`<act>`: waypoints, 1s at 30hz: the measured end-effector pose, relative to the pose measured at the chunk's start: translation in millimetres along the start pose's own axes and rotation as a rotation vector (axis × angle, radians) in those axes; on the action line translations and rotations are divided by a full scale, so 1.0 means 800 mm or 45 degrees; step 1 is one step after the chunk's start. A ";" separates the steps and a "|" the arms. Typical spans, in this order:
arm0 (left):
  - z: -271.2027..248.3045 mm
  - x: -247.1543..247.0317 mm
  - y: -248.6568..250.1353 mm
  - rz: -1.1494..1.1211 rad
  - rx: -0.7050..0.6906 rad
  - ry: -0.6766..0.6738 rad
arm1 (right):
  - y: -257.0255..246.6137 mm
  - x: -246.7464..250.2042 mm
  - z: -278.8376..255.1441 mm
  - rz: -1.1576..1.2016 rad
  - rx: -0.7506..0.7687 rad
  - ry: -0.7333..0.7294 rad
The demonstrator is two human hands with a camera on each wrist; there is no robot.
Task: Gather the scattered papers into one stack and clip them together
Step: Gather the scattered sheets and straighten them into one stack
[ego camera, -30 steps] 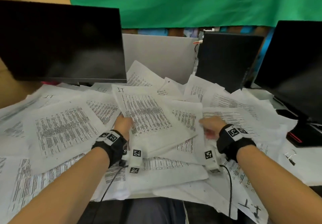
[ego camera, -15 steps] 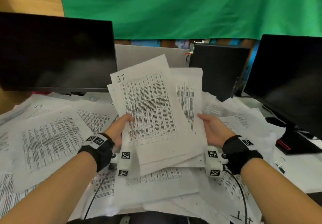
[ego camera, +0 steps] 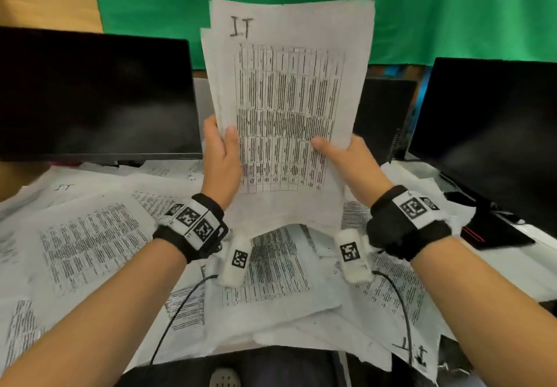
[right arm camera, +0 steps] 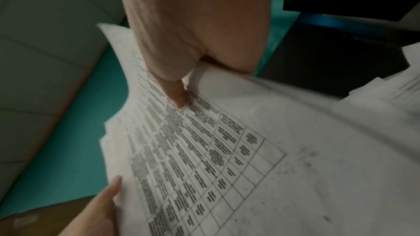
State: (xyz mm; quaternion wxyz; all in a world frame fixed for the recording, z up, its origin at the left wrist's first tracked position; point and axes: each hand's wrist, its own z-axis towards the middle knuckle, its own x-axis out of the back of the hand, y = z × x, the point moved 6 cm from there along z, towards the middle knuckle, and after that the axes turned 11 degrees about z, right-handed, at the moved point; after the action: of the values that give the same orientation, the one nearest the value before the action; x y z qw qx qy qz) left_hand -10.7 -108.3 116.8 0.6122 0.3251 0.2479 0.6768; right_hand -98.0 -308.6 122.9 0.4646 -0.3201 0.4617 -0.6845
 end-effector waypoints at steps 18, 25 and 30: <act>-0.083 0.028 -0.124 0.486 0.880 -0.470 | 0.157 -0.023 -0.006 -0.190 -0.457 0.134; -0.143 0.031 -0.182 0.534 1.229 -0.726 | 0.199 0.000 -0.040 -0.527 -0.801 0.122; -0.157 0.014 -0.198 0.481 1.172 -0.770 | 0.209 -0.020 -0.066 -0.476 -1.009 -0.113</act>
State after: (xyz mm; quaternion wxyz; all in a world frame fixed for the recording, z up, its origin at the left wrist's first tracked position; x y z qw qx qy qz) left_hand 1.4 -69.2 -81.2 0.3202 0.7751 0.2685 0.4739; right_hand -81.1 -299.5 -52.2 0.1936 -0.5808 0.6021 -0.5125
